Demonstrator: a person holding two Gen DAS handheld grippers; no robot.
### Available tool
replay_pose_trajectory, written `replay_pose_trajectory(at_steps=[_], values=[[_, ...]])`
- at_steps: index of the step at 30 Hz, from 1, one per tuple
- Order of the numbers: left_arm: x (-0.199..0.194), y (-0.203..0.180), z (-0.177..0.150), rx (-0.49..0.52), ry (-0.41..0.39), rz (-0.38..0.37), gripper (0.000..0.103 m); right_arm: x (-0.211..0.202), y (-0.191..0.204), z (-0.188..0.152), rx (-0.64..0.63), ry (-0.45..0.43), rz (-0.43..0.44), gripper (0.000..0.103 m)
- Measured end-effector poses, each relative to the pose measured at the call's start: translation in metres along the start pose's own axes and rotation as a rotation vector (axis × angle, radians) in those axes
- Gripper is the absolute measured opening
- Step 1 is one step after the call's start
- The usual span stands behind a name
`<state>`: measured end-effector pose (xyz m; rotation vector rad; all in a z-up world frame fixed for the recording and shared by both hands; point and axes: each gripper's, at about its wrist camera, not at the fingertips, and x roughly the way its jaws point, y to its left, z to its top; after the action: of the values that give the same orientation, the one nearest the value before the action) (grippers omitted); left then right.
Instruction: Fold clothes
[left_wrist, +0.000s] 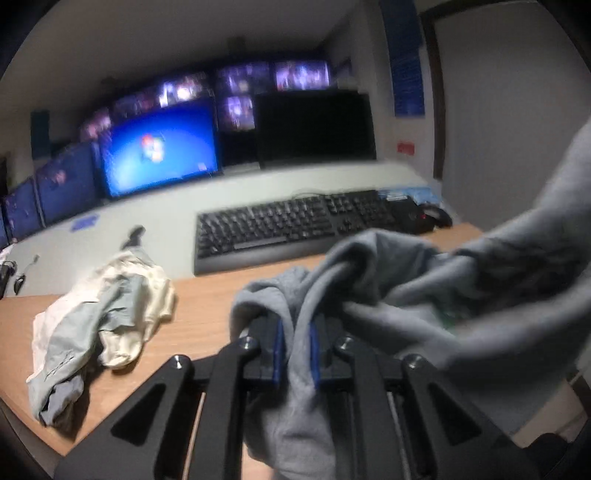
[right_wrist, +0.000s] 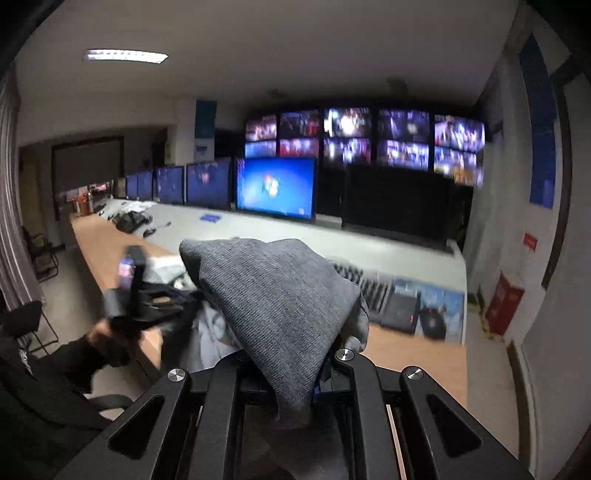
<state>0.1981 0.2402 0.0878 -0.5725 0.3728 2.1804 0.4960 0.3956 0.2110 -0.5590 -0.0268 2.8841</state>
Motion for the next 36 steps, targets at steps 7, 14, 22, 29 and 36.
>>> replay_pose_trajectory(at_steps=[7, 14, 22, 29, 36], values=[[0.117, 0.045, 0.036, -0.165, 0.292, -0.107, 0.043, 0.093, -0.034, 0.017, 0.029, 0.108, -0.142, 0.012], [0.029, 0.13, 0.062, -0.305, 0.13, -0.252, 0.103, 0.148, -0.1, -0.005, 0.186, 0.173, -0.11, 0.012], [-0.024, -0.04, -0.027, 0.113, 0.203, -0.236, 0.103, 0.157, -0.105, -0.02, 0.164, 0.201, -0.114, 0.012], [-0.008, -0.147, -0.078, 0.311, 0.178, -0.16, 0.103, 0.155, -0.093, -0.03, 0.14, 0.218, -0.074, 0.012], [0.02, -0.155, -0.085, 0.332, 0.17, -0.12, 0.102, 0.159, -0.101, -0.05, 0.189, 0.245, -0.053, 0.013]])
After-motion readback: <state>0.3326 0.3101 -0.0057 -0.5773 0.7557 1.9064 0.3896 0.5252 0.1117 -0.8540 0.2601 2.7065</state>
